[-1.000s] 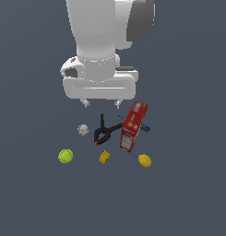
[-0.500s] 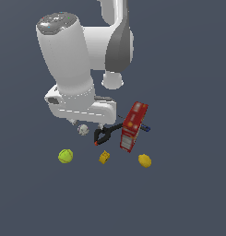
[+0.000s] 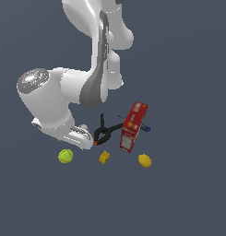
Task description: Pick up a designated object from a clutter of objects.
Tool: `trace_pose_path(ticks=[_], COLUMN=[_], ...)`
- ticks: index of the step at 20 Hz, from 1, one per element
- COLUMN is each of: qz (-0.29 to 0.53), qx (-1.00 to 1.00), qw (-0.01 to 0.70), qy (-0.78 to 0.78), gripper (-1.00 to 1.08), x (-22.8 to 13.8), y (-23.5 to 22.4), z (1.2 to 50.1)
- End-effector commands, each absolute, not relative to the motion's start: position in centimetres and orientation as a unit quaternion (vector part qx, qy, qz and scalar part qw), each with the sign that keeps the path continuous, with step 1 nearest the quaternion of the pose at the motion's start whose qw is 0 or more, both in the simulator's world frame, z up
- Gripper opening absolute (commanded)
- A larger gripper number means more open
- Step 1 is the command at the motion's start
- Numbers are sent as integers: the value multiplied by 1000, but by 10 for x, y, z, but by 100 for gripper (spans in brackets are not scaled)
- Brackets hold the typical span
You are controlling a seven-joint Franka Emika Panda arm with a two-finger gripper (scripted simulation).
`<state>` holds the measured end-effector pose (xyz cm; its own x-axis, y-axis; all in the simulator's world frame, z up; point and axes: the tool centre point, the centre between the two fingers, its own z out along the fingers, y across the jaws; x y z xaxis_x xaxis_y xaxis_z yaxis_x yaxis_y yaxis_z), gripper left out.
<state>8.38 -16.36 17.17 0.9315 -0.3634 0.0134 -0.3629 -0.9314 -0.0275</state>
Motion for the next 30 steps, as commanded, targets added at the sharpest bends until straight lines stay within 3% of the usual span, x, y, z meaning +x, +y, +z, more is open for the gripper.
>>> trace_pose_path(ticks=[1,12,20,30], qz=[-7,-1,0,0], qx=[-979,-969,-968,-968], qw=[10,1,0,0], qy=[204,249,251,252], gripper=[100,100,100,100], x=[86,85,85,84], y=[-181,-224,-226,-227], z=[150,96,89,44])
